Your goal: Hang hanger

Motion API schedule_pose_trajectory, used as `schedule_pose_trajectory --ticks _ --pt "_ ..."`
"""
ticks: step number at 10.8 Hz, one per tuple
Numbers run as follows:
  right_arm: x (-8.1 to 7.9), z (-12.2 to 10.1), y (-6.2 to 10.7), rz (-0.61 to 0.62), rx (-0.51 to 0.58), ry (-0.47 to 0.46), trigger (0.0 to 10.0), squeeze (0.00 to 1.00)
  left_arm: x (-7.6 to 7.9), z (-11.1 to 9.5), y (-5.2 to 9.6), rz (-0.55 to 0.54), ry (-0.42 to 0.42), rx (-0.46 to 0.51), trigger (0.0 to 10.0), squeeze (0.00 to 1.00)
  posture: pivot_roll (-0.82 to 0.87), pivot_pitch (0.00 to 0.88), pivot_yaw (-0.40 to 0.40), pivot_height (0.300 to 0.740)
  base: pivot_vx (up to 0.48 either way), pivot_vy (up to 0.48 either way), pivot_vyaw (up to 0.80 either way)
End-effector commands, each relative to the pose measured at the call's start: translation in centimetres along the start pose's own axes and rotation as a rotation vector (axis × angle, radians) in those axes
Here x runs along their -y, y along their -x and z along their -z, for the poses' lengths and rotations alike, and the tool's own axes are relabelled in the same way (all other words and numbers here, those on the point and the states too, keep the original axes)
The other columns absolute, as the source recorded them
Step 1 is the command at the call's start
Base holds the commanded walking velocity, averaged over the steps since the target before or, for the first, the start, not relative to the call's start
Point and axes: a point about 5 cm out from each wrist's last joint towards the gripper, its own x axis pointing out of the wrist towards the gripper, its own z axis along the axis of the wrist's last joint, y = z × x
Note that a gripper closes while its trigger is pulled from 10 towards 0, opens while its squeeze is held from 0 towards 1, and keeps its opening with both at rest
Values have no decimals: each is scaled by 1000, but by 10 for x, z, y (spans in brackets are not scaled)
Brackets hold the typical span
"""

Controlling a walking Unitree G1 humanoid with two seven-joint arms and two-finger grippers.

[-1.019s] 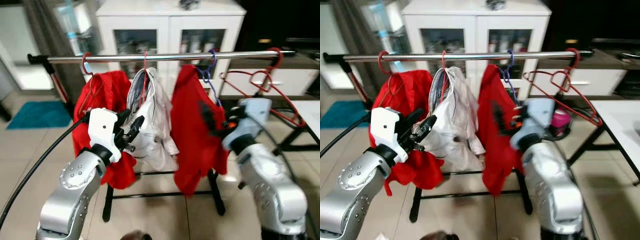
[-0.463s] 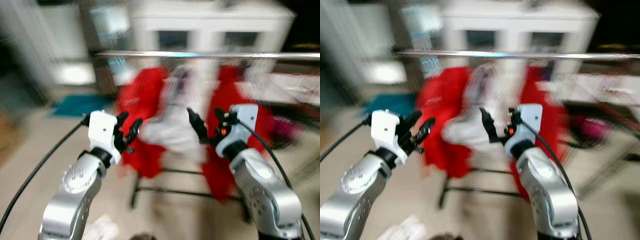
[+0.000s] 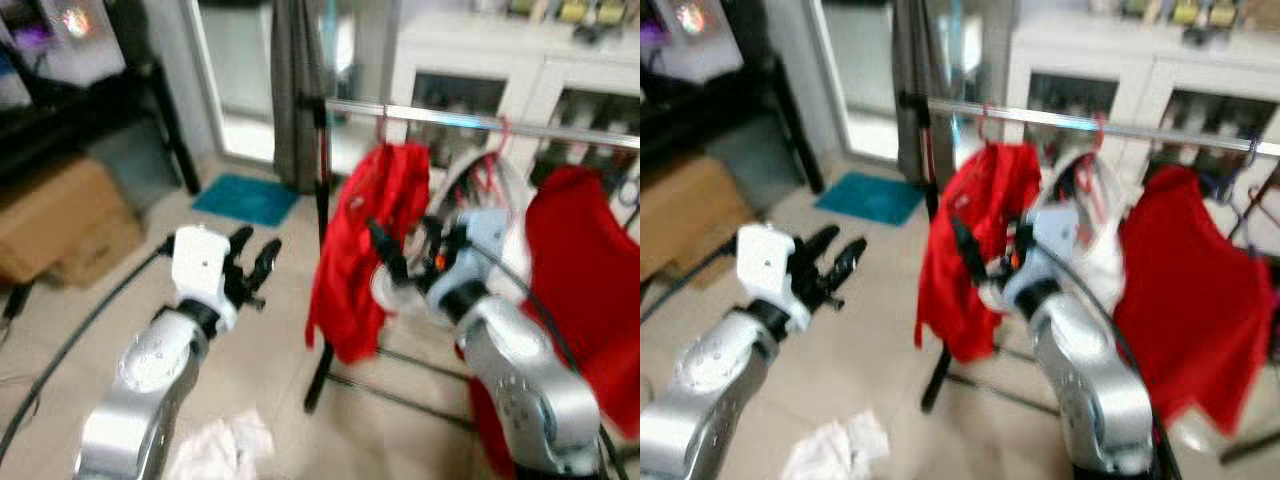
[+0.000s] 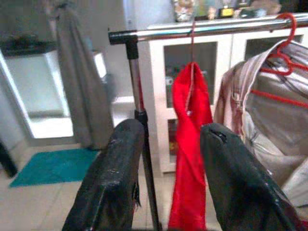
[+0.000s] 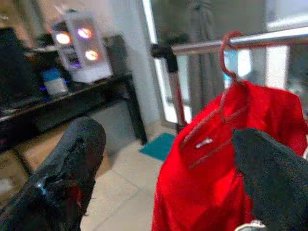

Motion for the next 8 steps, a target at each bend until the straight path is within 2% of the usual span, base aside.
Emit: schedule_pose_trajectory --ticks 1,2,6,8 --pt "0 -2 -2 11 5 24 10000 369 -2 1 0 -10 -12 -8 10000 0 21 0 55 740 330 0 0" --pt "0 -2 -3 20 -2 34 10000 0 -2 3 1 1 -21 -24 10000 0 21 0 55 740 334 0 0" --pt "-5 -3 -10 9 -15 47 10000 0 -1 3 1 10 -23 -30 10000 0 26 0 53 740 337 0 0" --pt "-8 -5 -16 14 -44 127 10000 0 1 4 1 19 -19 -33 10000 0 26 0 52 740 330 0 0"
